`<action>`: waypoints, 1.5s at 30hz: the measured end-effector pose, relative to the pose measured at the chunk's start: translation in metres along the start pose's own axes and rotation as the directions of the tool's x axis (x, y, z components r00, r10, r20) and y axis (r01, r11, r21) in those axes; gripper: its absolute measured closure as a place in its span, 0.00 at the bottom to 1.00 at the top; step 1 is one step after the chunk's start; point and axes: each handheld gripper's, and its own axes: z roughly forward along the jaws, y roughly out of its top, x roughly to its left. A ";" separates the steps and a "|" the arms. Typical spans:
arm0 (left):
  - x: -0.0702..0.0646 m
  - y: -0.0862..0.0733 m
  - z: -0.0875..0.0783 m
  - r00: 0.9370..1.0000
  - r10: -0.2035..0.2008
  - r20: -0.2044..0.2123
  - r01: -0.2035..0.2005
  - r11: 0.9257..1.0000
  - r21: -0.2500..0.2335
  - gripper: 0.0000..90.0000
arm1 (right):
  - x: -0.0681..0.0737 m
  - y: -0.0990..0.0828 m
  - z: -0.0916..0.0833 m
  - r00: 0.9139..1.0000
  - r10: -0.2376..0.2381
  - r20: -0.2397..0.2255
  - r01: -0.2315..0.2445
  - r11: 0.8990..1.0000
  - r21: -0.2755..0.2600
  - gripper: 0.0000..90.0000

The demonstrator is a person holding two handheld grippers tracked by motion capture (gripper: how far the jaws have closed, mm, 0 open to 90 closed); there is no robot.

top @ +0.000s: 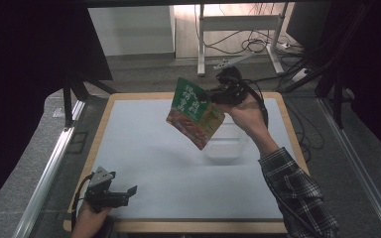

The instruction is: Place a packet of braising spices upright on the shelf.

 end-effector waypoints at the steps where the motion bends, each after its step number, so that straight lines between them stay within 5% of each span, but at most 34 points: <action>1: 0.000 0.000 0.000 1.000 0.001 0.001 -0.001 1.000 0.001 0.03 | -0.002 0.000 -0.001 1.000 -0.002 0.004 0.002 1.000 -0.002 0.99; 21: 0.000 0.000 0.000 1.000 -0.001 0.000 0.001 1.000 0.002 0.03 | -0.041 -0.010 -0.032 0.995 0.028 0.092 -0.032 0.999 0.042 0.99; 39: 0.000 0.000 0.000 1.000 0.002 -0.001 -0.002 1.000 0.012 0.03 | -0.062 -0.041 -0.061 0.992 0.076 0.103 -0.087 0.990 0.108 0.99; 45: 0.000 0.001 0.000 1.000 0.003 -0.001 -0.003 1.000 0.013 0.03 | -0.063 -0.044 -0.059 0.992 0.068 0.108 -0.083 0.986 0.144 0.99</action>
